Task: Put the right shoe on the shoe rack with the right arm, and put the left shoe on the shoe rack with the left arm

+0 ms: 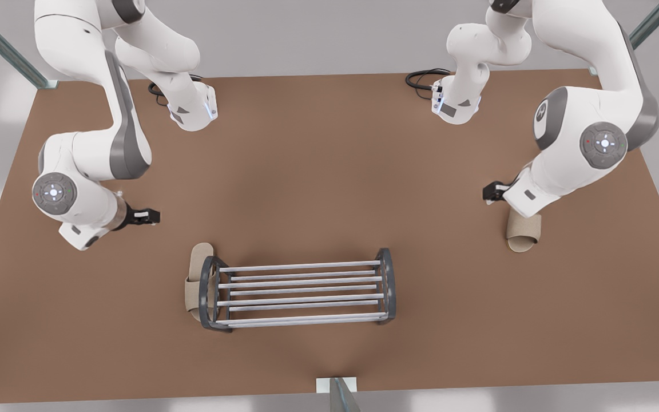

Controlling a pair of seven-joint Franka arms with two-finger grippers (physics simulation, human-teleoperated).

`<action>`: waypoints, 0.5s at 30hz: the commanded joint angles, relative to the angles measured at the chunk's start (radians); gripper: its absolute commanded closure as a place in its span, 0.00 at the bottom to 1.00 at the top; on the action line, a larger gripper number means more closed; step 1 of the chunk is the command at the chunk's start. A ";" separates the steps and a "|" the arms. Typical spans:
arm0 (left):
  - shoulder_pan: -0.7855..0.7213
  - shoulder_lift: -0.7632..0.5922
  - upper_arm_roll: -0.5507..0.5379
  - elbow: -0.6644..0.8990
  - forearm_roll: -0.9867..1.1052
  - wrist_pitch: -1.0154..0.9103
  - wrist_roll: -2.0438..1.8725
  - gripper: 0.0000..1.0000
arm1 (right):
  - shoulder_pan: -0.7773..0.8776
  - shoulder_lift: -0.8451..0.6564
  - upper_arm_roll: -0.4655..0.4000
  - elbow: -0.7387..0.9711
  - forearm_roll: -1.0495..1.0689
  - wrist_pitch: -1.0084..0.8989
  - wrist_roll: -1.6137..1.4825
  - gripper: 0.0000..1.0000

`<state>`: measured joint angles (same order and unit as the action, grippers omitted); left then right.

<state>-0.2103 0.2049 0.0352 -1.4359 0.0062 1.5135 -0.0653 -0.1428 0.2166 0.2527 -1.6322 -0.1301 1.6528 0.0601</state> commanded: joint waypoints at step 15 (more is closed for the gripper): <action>0.131 -0.148 0.227 -1.083 -1.564 1.234 2.004 0.00 | 0.025 -0.046 0.002 -0.357 -0.154 0.889 -0.463 0.00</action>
<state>-0.1452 0.0604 0.2615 -2.5035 -1.3253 2.4863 0.6121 -0.1139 0.1682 0.2548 -1.9736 -0.2602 2.1865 -0.0015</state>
